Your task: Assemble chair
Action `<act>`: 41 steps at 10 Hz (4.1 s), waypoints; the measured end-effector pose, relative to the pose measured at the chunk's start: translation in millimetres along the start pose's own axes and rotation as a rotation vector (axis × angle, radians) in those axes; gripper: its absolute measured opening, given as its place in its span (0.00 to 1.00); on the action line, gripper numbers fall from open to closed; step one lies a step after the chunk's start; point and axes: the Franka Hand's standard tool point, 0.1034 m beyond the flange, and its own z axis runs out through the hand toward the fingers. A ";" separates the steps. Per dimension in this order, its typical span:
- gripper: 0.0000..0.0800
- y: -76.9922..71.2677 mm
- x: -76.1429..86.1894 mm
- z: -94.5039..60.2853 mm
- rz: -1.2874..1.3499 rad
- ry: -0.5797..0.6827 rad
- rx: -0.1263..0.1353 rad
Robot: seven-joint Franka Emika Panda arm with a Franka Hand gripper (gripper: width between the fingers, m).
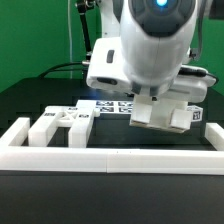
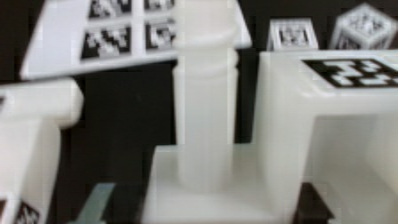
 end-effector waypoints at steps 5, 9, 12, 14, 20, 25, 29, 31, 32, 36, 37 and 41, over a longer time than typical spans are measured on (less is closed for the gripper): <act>0.42 4.5 16.9 -1.4 0.008 -0.037 -0.007; 0.81 5.2 19.5 -2.2 0.009 -0.026 -0.005; 0.81 10.2 30.8 3.2 0.013 -0.016 -0.001; 0.81 15.1 35.2 3.2 0.018 -0.020 0.005; 0.81 22.8 34.4 -14.3 0.004 0.036 0.026; 0.81 15.0 50.5 -35.1 0.000 0.335 0.053; 0.81 14.4 48.2 -64.4 -0.005 0.598 0.082; 0.81 11.7 54.8 -69.3 -0.002 0.764 0.090; 0.81 10.8 55.1 -70.3 -0.001 0.848 0.093; 0.81 55.9 43.0 -76.6 -0.101 0.936 0.078; 0.81 63.5 41.9 -69.4 -0.117 0.944 0.068; 0.81 65.6 42.4 -66.9 -0.125 0.938 0.064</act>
Offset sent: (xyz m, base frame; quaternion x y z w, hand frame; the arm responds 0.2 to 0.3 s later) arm 0.0000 0.0000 0.0000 0.0000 0.0000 0.0000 1.0000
